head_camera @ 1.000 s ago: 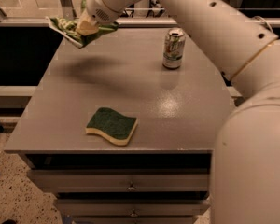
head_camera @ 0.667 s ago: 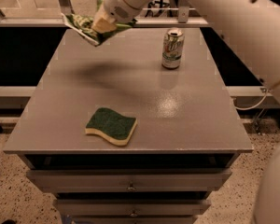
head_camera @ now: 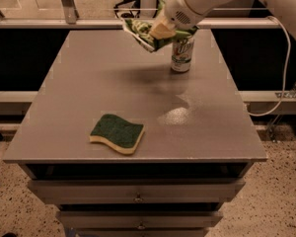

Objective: Move green jalapeno chip bag near 7up can

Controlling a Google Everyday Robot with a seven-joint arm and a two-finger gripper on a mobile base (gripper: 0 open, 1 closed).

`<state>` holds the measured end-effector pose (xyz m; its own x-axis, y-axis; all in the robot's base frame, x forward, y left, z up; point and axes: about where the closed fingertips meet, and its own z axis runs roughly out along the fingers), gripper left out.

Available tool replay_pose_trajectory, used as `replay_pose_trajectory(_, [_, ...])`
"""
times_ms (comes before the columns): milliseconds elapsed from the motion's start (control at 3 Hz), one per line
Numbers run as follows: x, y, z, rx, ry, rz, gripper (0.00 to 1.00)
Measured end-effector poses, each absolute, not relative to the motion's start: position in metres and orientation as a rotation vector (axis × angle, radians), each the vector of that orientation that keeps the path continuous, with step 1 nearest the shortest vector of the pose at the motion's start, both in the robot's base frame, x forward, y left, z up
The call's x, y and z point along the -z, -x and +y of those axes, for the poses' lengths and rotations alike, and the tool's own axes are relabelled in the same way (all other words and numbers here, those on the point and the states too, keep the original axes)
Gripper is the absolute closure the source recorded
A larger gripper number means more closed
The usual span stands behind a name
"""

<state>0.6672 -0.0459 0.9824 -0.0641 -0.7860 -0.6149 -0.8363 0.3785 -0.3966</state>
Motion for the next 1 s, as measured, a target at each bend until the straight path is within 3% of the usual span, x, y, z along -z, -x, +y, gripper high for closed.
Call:
replay_pose_trajectory(667, [-1.014,-0.634,-0.138,0.052,1.262,1.907,1.00])
replay_pose_trajectory(1000, [-1.032,-0.618,-0.149,0.083,1.256,1.883,1.00])
